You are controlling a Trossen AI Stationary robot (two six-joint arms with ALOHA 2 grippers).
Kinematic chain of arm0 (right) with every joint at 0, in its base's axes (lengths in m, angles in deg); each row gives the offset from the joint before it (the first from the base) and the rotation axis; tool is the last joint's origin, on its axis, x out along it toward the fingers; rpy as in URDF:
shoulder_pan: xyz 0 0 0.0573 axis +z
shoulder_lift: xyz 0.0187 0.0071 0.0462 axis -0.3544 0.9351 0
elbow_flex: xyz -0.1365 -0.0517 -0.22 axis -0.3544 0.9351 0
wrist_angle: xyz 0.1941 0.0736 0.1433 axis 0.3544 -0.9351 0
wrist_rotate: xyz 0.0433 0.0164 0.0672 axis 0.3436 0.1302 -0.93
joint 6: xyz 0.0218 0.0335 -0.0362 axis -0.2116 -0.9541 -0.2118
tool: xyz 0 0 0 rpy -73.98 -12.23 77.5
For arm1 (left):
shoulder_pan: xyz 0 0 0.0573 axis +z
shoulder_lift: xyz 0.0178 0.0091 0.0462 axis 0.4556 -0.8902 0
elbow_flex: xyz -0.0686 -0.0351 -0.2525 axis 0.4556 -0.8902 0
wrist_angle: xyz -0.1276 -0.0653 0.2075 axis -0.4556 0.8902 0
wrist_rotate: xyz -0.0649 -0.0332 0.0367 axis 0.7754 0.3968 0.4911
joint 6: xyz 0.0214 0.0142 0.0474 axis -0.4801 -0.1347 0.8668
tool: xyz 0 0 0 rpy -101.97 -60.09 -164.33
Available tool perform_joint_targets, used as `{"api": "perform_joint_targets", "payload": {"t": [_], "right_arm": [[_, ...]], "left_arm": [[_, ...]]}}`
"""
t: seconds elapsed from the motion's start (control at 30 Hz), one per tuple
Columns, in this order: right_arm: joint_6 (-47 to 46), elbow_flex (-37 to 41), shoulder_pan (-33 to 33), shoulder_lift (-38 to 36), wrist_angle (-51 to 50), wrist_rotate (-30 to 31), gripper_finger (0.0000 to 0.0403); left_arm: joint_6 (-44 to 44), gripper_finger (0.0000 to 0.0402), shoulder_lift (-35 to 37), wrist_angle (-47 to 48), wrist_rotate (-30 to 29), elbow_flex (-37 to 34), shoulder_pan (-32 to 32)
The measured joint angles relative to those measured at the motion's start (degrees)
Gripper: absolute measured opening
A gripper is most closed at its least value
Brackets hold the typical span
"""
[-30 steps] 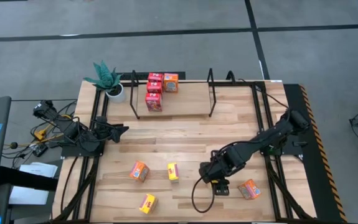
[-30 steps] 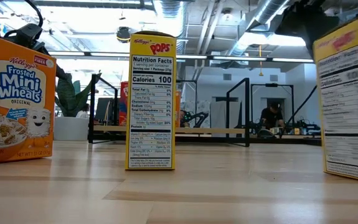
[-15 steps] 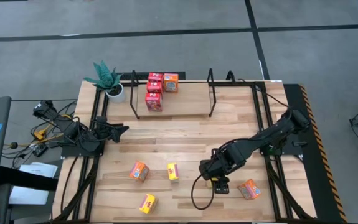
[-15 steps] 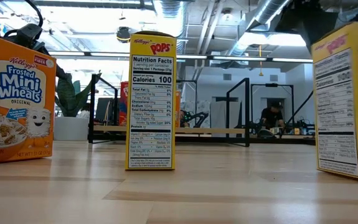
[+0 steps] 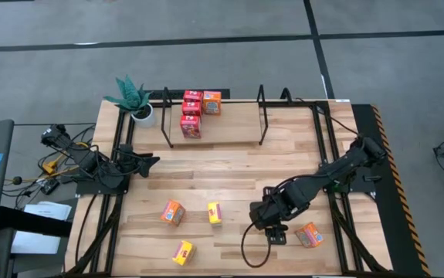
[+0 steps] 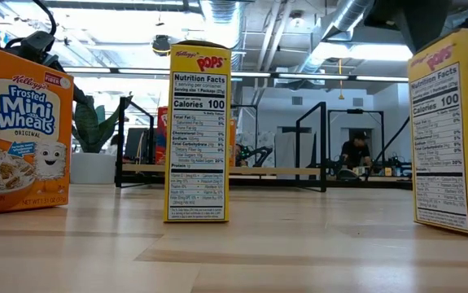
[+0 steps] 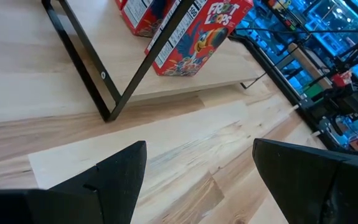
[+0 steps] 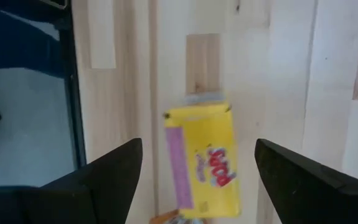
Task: Stack cereal on shelf
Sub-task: Put the top right yellow cereal box on the shelf
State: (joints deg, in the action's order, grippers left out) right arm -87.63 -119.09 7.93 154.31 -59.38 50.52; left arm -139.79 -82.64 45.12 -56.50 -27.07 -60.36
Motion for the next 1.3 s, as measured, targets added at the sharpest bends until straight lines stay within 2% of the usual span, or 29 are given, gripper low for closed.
{"api": "perform_joint_targets", "payload": {"t": [0.97,1.3], "right_arm": [[-4.3,5.8,0.5,0.1,4.9,-0.2,0.0324],[-4.0,5.8,0.0,0.1,3.5,-0.2,0.0272]], "left_arm": [[0.4,0.0286,0.0,0.0,0.2,0.0,0.0],[0.7,0.0286,0.0,0.0,0.2,0.0,0.0]]}}
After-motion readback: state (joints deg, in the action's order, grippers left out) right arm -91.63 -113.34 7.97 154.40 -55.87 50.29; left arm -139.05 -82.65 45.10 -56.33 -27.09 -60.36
